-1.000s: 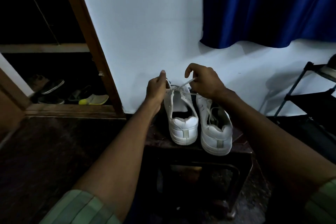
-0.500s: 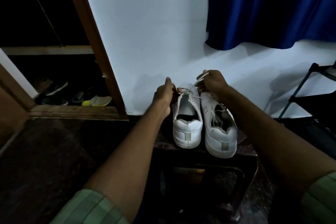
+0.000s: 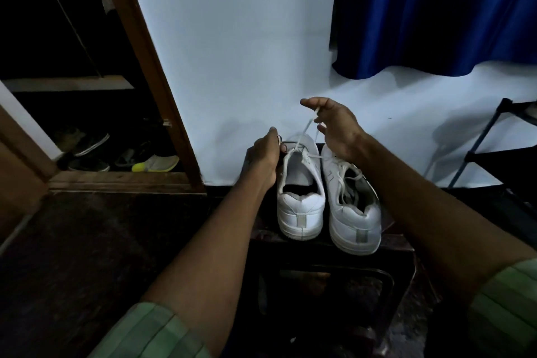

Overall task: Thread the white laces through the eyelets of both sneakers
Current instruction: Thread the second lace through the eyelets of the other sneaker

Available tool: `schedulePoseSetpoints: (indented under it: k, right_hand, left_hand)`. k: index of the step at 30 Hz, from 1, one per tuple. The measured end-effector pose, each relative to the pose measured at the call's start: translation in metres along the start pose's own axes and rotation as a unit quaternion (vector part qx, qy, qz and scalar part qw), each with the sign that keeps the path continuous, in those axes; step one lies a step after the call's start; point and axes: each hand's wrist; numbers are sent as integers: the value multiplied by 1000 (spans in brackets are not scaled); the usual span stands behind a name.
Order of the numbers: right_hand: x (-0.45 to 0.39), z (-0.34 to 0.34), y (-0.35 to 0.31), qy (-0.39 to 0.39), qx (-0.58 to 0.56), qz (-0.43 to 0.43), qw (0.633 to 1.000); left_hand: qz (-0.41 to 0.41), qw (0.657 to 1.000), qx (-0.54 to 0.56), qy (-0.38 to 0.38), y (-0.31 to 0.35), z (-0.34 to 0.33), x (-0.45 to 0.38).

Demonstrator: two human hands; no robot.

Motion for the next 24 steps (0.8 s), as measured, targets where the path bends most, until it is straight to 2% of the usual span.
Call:
schedulePoseSetpoints:
  k: [2, 4, 11, 15, 18, 20, 22, 24]
  right_hand:
    - [-6, -3, -9, -1, -76, -38, 996]
    - [-16, -10, -14, 11, -93, -67, 993]
    - [-40, -24, 0, 77, 82, -111, 987]
    - [-43, -35, 0, 117, 111, -45, 986]
    - [-47, -40, -5, 112, 44, 4, 993]
    - [-50, -41, -14, 92, -71, -15, 993]
    - [-50, -41, -22, 66, -196, -51, 977]
    - [-43, -38, -30, 50, -244, -72, 966]
  left_hand:
    - [-3, 1000, 0, 2, 0, 0, 2]
    - [-2, 1000, -5, 6, 3, -2, 4]
    - [-31, 995, -90, 29, -1, -8, -9]
    - [-59, 991, -112, 30, 2, -12, -3]
    - [-45, 996, -77, 13, 0, -16, -8]
    - [-35, 997, -62, 20, 0, -16, -9]
    - [-34, 997, -62, 25, 0, -17, -9]
    - [-22, 997, -55, 42, 1, -15, -10]
Point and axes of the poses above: each hand's wrist, its own x-axis away from the middle knuckle, its own z-axis out of the back of the hand, y = z × x, and after that the axes turned 7 degrees about y, right-handed
